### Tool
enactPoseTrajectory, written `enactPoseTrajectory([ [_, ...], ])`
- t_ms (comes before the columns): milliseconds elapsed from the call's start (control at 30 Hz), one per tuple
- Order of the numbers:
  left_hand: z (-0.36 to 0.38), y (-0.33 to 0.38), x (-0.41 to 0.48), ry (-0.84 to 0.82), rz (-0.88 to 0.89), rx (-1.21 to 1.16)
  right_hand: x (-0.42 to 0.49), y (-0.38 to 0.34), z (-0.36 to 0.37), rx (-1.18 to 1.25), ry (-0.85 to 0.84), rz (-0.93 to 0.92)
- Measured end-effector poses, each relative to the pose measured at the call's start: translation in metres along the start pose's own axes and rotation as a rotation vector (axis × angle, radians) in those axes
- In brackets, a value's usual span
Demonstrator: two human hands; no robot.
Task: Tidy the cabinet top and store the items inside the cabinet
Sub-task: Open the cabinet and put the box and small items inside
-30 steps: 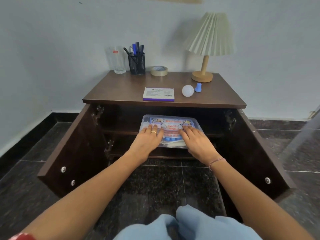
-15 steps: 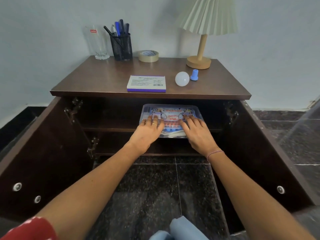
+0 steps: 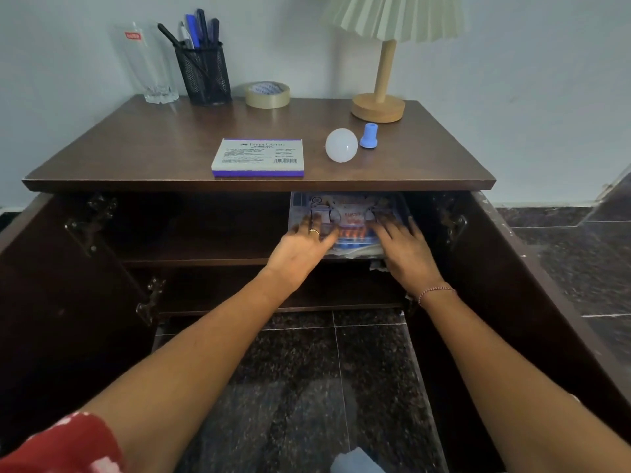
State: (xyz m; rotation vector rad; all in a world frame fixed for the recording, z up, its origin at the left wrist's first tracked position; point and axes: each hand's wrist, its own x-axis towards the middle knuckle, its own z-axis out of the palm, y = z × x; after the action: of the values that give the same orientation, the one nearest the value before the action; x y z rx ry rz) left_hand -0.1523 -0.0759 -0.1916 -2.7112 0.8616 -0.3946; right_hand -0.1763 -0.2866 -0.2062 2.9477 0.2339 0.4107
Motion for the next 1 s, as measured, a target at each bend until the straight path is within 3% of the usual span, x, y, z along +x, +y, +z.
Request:
enactPoseTrajectory([
  [133,0.002,0.005,0.011,0.001,-0.048,-0.034,0.011,0.005,0.003,0.096,-0.044,0.075],
  [367,-0.003,0.023,0.036,-0.037,-0.095,-0.102,0.034,0.026,-0.008,0.145,-0.267,0.109],
  [667,-0.002,0.021,0.055,-0.043,-0.093,-0.127,0.049,0.034,-0.010,0.138,-0.337,0.156],
  [867,-0.007,0.016,0.059,-0.133,-0.072,-0.150,0.054,0.032,-0.017,0.110,-0.413,0.184],
  [1000,-0.016,0.008,0.051,-0.131,-0.043,-0.233,0.041,0.016,-0.024,0.078,-0.249,0.084],
])
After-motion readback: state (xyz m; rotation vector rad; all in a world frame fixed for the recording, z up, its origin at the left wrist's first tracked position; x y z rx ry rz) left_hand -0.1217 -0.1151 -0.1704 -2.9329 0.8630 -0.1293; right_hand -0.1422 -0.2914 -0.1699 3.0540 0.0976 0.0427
